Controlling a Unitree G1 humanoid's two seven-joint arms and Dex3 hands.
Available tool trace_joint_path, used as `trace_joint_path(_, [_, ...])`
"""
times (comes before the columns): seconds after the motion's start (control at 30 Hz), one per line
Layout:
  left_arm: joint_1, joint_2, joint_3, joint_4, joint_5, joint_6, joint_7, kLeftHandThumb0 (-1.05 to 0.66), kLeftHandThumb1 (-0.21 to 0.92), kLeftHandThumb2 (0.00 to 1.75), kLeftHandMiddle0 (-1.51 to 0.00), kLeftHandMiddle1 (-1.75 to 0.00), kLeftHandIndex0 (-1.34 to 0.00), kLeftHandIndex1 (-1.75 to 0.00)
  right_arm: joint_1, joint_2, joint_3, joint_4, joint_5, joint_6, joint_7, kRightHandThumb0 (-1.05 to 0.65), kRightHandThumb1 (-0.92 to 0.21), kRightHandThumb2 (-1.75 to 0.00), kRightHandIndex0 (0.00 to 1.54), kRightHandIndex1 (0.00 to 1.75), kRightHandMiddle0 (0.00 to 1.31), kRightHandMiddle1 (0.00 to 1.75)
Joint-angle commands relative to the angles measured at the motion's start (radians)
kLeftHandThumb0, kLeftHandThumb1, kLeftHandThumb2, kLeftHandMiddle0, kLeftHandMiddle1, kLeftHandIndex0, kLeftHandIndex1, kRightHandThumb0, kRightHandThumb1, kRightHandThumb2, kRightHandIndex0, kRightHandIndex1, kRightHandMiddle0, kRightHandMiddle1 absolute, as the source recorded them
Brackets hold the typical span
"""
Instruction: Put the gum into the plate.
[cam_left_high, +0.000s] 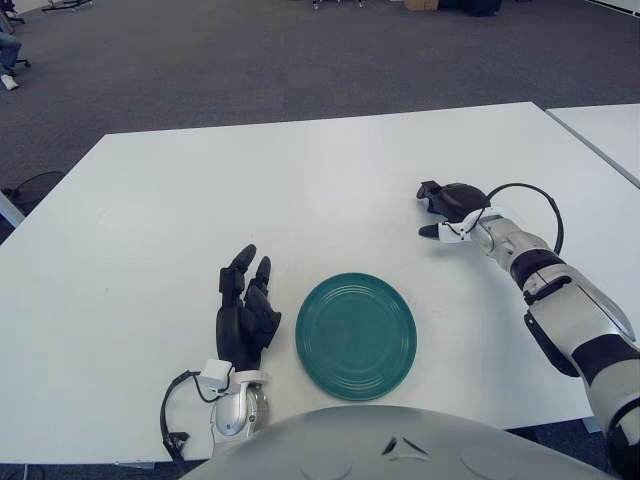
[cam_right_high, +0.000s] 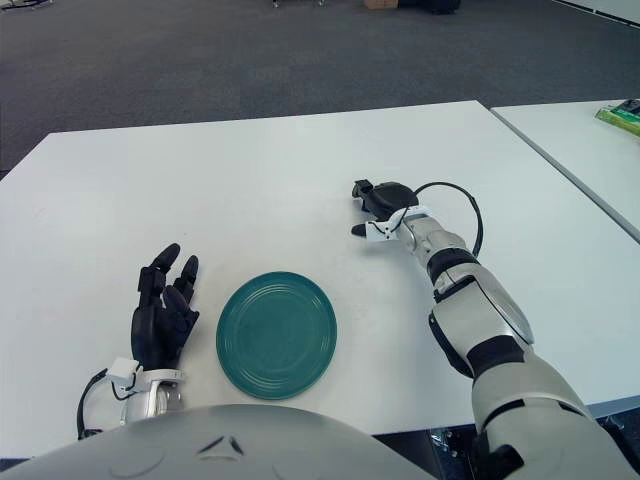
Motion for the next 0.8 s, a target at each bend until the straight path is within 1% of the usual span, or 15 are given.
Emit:
trace_joint_path(0.0, [-0.033,-0.046,0.0,0.058,-0.005,0.024,0.007,-0.85,0.92,0.88,-0.5,-0.05,-0.12,-0.92,-0.027,0.007,0.01,0.018,0.007,0.004,0.006,-0.71,-0.92,-0.52,0.53,0.08,0.0,0.87])
trace_joint_path(0.37, [-0.044,-0.04,0.007,0.071,-0.008,0.02,0.001,-0.86,0.92,0.88,-0.51,-0.05,-0.11,-0.92,-0.039,0.003,0.021,0.025,0.008,0.001,-0.011,-0.73,-0.92,-0.5,0.54,0.08,0.0,0.87])
trace_joint_path(0.5, [-0.047,-0.039,0.006,0.07,-0.005,0.022,0.002,-0.86,0.92,0.88,-0.5,-0.04,-0.1,-0.91,-0.048,-0.006,0.019,0.016,0.012,-0.007,-0.007,-0.73,-0.92,-0.52,0.52,0.06,0.0,0.87])
trace_joint_path(0.77, [-0.052,-0.035,0.007,0.071,0.001,0.022,0.002,-0.85,0.92,0.89,-0.51,-0.04,-0.1,-0.91,-0.054,-0.003,0.014,0.017,0.018,0.001,-0.011,-0.73,-0.92,-0.54,0.51,0.05,0.0,0.9])
